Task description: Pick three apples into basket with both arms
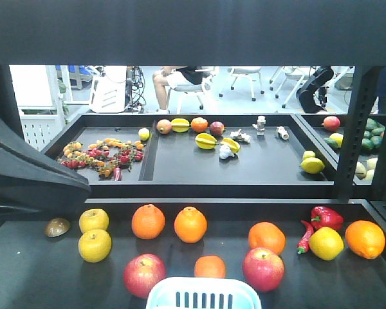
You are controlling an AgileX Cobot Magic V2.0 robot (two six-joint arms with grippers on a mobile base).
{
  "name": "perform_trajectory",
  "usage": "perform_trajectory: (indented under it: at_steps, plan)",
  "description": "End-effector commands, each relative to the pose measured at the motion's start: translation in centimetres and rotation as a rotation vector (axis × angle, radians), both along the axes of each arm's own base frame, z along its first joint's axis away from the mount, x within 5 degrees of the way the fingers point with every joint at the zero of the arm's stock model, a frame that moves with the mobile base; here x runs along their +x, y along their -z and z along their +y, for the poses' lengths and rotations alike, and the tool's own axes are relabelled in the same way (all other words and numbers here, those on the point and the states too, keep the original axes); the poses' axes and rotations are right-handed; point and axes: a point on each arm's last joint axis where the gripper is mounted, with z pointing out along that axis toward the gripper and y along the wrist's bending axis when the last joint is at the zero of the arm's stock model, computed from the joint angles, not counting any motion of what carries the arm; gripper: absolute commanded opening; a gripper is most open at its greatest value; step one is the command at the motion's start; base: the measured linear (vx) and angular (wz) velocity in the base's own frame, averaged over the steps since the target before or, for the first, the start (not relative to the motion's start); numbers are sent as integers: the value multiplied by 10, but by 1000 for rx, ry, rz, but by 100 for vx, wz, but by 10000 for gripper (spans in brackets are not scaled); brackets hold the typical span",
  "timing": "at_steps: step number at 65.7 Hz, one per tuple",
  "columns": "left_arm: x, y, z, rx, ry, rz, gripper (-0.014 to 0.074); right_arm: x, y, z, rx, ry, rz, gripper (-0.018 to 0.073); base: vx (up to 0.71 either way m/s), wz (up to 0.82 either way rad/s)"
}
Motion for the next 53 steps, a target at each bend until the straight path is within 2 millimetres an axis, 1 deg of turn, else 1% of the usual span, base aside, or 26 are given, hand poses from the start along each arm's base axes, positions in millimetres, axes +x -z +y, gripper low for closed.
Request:
perform_trajectory:
  at_steps: [1,4,13,16,20,23,31,35,42,53]
  plan:
    - [-10,-13,2,-71,10,-39,-8,-3,-10,1,23,0,-3,234,0,0]
    - [-10,-13,2,-71,10,-39,-8,-3,-10,2,28,0,-3,314,0,0]
    - [-10,-13,2,-71,10,-39,-8,-3,-10,4,59,0,-4,642,0,0]
    - [-10,-13,2,-71,10,-39,-8,-3,-9,5,63,2,-1,723,0,0]
    - [-10,-13,2,-71,10,-39,-8,-3,-5,4,63,5,17,729,0,0]
    - [-10,-13,2,-71,10,-39,-8,-3,4,4,60,6,53,727,0,0]
    - [-10,-13,2,-71,10,-39,-8,-5,37,4,62,12,154,719,0,0]
    - [-10,-13,2,-71,10,-39,-8,-5,50,4,62,17,163,718,0,0]
    - [-10,-13,2,-71,10,-39,-8,1,65,4,74,29,142,715,0,0]
    - [-10,-13,2,-71,10,-39,-8,15,82,5,88,41,153,709,0,0]
